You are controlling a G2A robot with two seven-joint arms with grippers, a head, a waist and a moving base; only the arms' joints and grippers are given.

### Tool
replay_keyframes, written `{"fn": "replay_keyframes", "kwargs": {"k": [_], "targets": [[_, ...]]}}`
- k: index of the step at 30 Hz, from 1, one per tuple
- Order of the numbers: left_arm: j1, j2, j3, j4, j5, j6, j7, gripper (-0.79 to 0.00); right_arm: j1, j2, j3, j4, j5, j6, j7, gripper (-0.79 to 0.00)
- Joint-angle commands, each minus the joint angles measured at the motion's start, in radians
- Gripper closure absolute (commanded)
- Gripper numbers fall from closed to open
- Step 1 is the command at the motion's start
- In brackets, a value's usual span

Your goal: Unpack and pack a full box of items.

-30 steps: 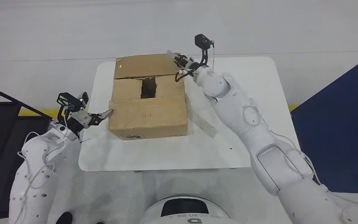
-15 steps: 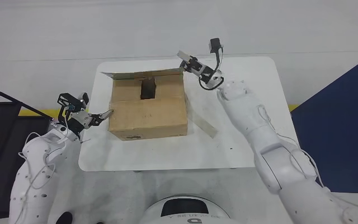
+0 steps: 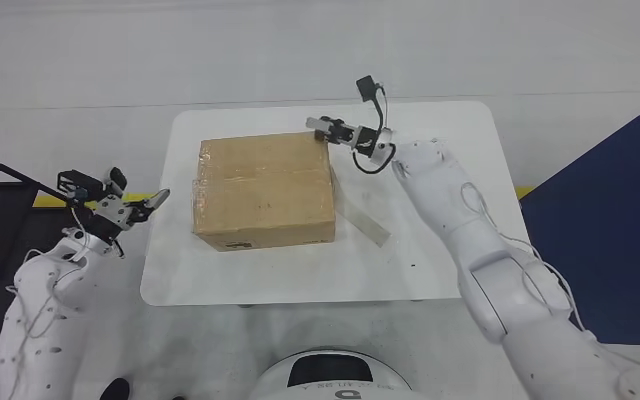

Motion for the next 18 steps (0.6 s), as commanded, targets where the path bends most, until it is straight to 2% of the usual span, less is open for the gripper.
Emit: {"fn": "replay_keyframes", "kwargs": {"k": [1,5,8,10,14,18], "targets": [[-0.002,0.000,-0.006,-0.020,-0.056,-0.030,-0.001,-0.785,-0.012,0.006,0.006,-0.017,-0.018,-0.010,-0.024,-0.785],[-0.008,0.000,0.004,-0.074,-0.125,-0.057,-0.024,-0.785,-0.046,0.020,0.019,-0.068,-0.069,-0.004,-0.076,-0.785],[-0.032,-0.002,0.041,-0.108,-0.097,-0.030,-0.058,-0.785,-0.083,0.033,0.029,-0.125,-0.118,0.017,-0.116,-0.785],[-0.062,-0.004,0.073,-0.106,-0.059,0.016,-0.070,-0.785,-0.114,0.042,0.039,-0.169,-0.155,0.031,-0.143,-0.785],[-0.114,-0.012,0.151,-0.089,0.121,0.175,-0.053,-0.785,-0.191,0.067,0.072,-0.278,-0.233,0.059,-0.195,-0.785],[-0.145,-0.018,0.220,-0.037,0.209,0.221,-0.017,-0.785,-0.297,0.097,0.120,-0.443,-0.337,0.107,-0.240,-0.785]]}}
